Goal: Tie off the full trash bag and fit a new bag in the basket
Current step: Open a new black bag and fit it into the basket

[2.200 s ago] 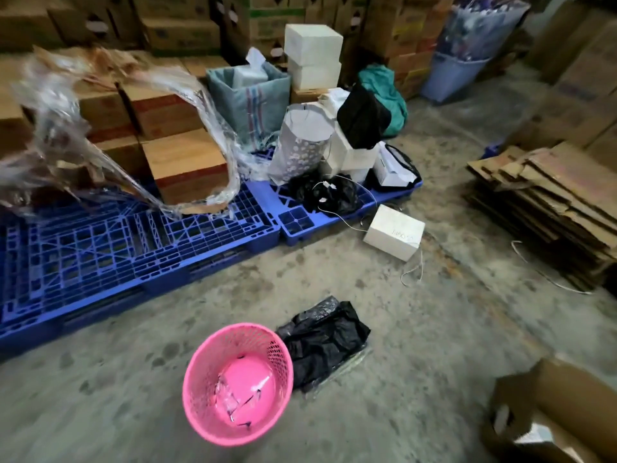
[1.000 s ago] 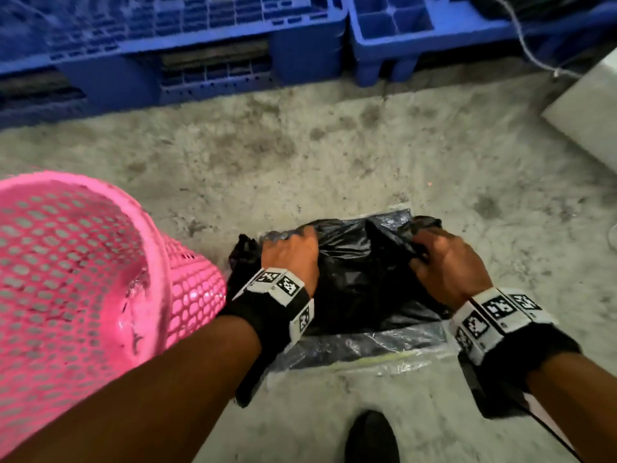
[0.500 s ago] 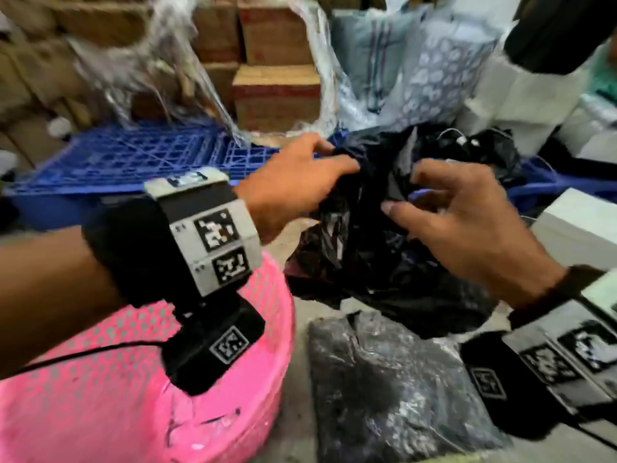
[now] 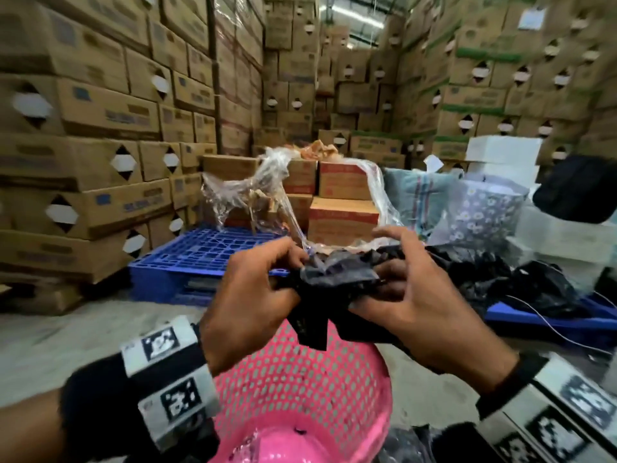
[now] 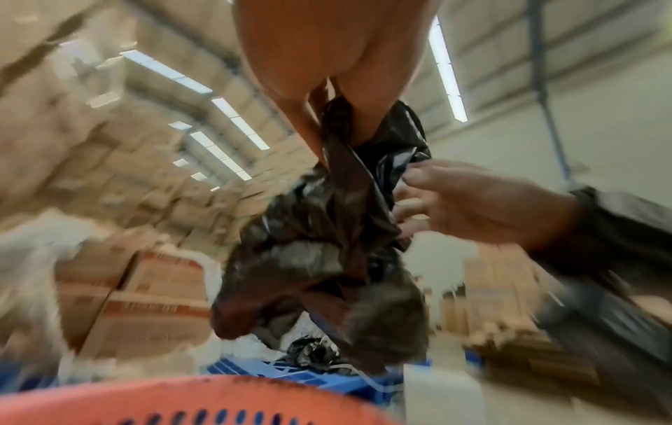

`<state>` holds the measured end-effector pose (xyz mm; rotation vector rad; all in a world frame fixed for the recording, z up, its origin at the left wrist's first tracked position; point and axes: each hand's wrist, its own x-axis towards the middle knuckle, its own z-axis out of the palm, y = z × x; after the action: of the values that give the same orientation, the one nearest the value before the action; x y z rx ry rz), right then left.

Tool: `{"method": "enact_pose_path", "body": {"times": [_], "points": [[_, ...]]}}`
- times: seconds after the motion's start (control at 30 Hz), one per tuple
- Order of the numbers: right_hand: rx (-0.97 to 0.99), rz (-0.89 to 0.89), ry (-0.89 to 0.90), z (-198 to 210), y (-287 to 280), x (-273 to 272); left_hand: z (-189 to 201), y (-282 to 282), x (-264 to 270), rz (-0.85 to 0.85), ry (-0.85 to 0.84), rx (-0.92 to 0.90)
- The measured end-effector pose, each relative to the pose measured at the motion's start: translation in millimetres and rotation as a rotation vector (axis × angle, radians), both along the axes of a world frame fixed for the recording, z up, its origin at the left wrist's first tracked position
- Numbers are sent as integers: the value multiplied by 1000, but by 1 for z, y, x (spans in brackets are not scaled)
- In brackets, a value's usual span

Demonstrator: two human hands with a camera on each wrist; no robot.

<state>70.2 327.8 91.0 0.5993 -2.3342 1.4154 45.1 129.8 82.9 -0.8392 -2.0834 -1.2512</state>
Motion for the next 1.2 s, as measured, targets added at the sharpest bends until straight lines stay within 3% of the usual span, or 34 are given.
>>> {"method": "enact_pose_path", "body": {"times": [0.07, 0.1, 0.17, 0.23, 0.3, 0.37, 0.43, 0.47, 0.53, 0.6, 0.67, 0.73, 0.83, 0.97, 1.07, 1.13, 1.2], "points": [[224, 37, 156, -6, -14, -1, -8, -13, 19, -8, 100, -162], [309, 29, 270, -8, -21, -1, -13, -20, 26, -54, 67, -198], [325, 49, 385, -17, -33, -1, -14, -36, 36, -177, -170, -129], [259, 124, 402, -29, -43, 0, -12, -53, 35, -254, -434, 148], [261, 170, 473, -44, -53, 3, -15, -66, 22, -135, -593, 325], [382, 176, 560, -55, -65, 7, -23, -71, 7, -35, -820, 302], [517, 233, 566, -67, -74, 2, -31, -70, -2, -105, -997, 257], [585, 278, 552, -71, -80, -2, -37, -67, -5, -133, -1007, 236], [665, 319, 515, -82, -84, -8, -47, -61, -12, -84, -904, 220], [568, 299, 474, -84, -77, -9, -55, -59, -25, 23, -691, 205], [383, 120, 355, -71, -65, -4, -55, -60, -29, 117, -494, 117], [28, -59, 168, -48, -52, -3, -58, -61, -30, 177, -373, 33], [-283, -92, 48, -16, -46, -17, -64, -56, -24, 176, -238, -41], [-291, -24, -126, -10, -67, -45, -78, -47, -14, 111, -167, -385], [-290, -33, -185, -25, -66, -54, -77, -54, -7, 90, -338, -659], [-295, -7, -191, -38, -57, -50, -62, -67, -9, 131, -438, -583], [-330, 14, -225, -50, -45, -43, -42, -78, -20, 243, -275, -397]]}}
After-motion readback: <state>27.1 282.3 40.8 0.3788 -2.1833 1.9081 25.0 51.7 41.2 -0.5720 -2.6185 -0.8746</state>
